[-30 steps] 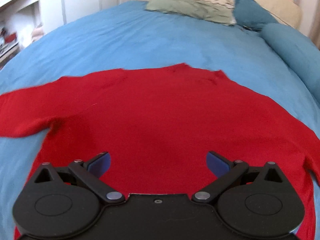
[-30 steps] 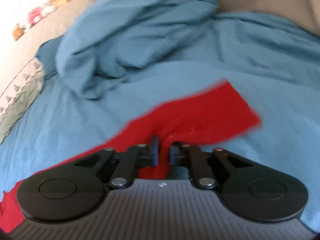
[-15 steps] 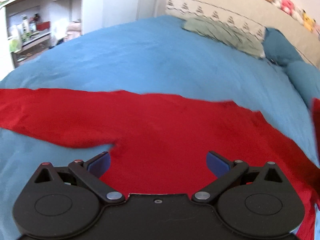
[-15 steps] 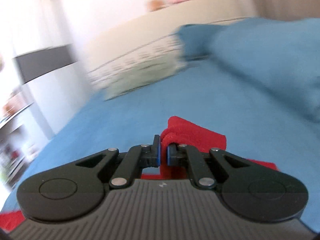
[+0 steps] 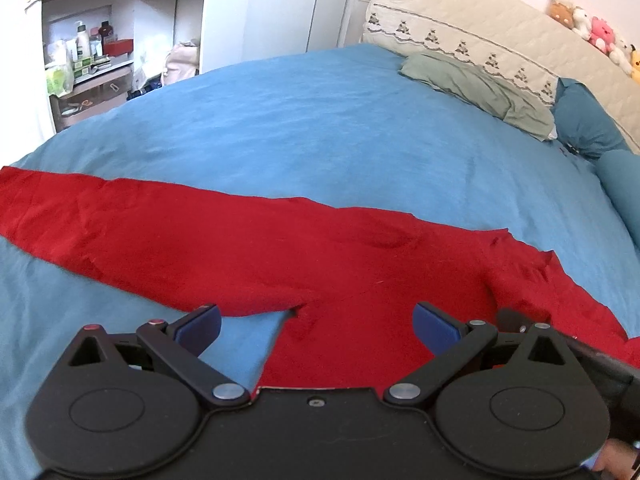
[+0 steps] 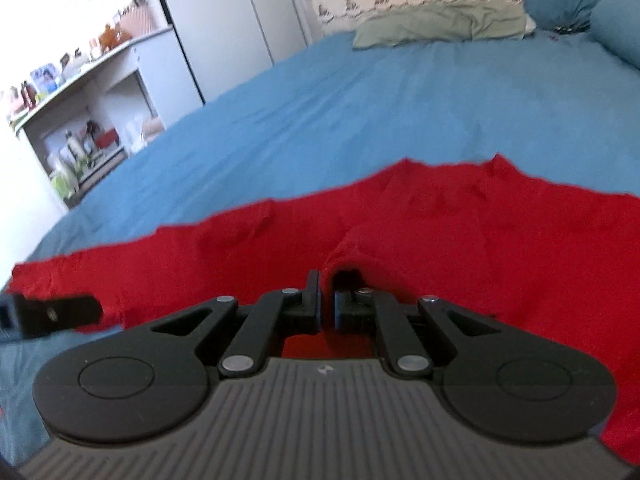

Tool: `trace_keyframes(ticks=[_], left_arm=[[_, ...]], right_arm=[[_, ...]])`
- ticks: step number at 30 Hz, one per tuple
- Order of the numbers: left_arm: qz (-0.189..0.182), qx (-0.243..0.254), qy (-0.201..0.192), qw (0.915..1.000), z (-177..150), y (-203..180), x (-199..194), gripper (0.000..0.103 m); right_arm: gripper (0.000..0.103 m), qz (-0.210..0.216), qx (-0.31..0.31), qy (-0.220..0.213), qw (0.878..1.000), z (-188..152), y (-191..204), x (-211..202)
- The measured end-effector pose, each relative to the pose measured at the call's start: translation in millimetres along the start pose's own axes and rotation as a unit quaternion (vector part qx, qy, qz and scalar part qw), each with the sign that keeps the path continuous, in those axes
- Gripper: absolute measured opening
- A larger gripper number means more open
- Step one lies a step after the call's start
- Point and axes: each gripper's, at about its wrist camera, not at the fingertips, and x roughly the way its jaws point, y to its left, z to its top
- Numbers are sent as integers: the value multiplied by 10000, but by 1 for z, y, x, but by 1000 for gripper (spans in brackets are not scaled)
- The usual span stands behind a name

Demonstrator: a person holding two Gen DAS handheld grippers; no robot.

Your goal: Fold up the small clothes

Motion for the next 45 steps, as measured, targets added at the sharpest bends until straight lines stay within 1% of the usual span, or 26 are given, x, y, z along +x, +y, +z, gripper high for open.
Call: trace_keyframes(ticks=[2, 3, 5, 6, 7, 9, 12, 15, 17, 19, 21, 23, 24, 29, 31, 32, 33, 35, 37, 38, 39, 41, 45], left_arm=[[-18, 50, -9, 10000, 0, -1, -1, 103], [-33, 80, -20, 10000, 0, -2, -1, 103], [-60, 203, -51, 9998, 1, -7, -2, 103], [-59, 273, -77, 9996, 1, -10, -3, 103], [-65, 368, -121, 9992, 1, -13, -4, 103], [-88, 572, -166, 9982, 3, -24, -6, 103], [-363, 983, -236, 9942, 5, -49, -8, 103], [-875, 1382, -68, 9865, -4, -76, -4, 103], [-1042, 1801, 33, 9781, -13, -95, 5, 103], [-960, 2191, -25, 9710, -23, -113, 15, 103], [-878, 2426, -85, 9661, -32, -126, 29, 101], [-900, 2675, -87, 9593, -39, -136, 44, 93], [-898, 2747, -122, 9573, -41, -139, 50, 93], [-832, 2883, -393, 9531, -43, -157, 74, 88], [-842, 2950, -487, 9505, -43, -164, 78, 87], [-830, 2958, -523, 9502, -43, -168, 80, 83], [-827, 2927, -534, 9511, -41, -170, 83, 80], [-855, 2822, -556, 9539, -38, -172, 86, 70], [-722, 2699, -631, 9581, -35, -170, 86, 62], [-669, 2539, -653, 9627, -31, -166, 86, 62], [-656, 2373, -663, 9670, -27, -161, 85, 62], [-634, 2037, -629, 9750, -19, -148, 86, 62], [-579, 1657, -536, 9830, -10, -122, 86, 62]], right_arm=[[29, 48, 4, 86, 10000, -5, -2, 1], [34, 92, 11, 123, 9999, -7, -4, -1], [70, 139, -3, 135, 9998, -9, -1, -3], [76, 113, -46, 72, 9999, -9, 0, -7], [79, 78, -114, -7, 9999, -10, 1, -14], [79, 27, -257, -54, 9997, -10, 0, -29], [79, -207, -324, -71, 9992, -11, -15, -59], [81, -506, -338, -101, 9981, -8, -30, -90], [89, -688, -302, -84, 9971, -10, -41, -109], [95, -871, -292, -81, 9957, -16, -52, -126], [96, -981, -306, -76, 9947, -24, -59, -138], [96, -1121, -301, -41, 9932, -36, -68, -146], [96, -1190, -283, -21, 9925, -40, -71, -149], [96, -1411, 63, 32, 9900, -64, -93, -157], [96, -1581, 131, 16, 9873, -72, -102, -157], [96, -1714, 139, -10, 9851, -74, -106, -157], [96, -1843, 157, -30, 9827, -76, -110, -157], [96, -2083, 209, -45, 9778, -80, -119, -156], [97, -2231, 225, -90, 9745, -82, -128, -155], [100, -2299, 212, -134, 9729, -82, -130, -152], [101, -2446, 157, -174, 9694, -82, -131, -150], [101, -2544, 103, -200, 9668, -81, -135, -148], [101, -2498, 253, -224, 9677, -79, -143, -148]])
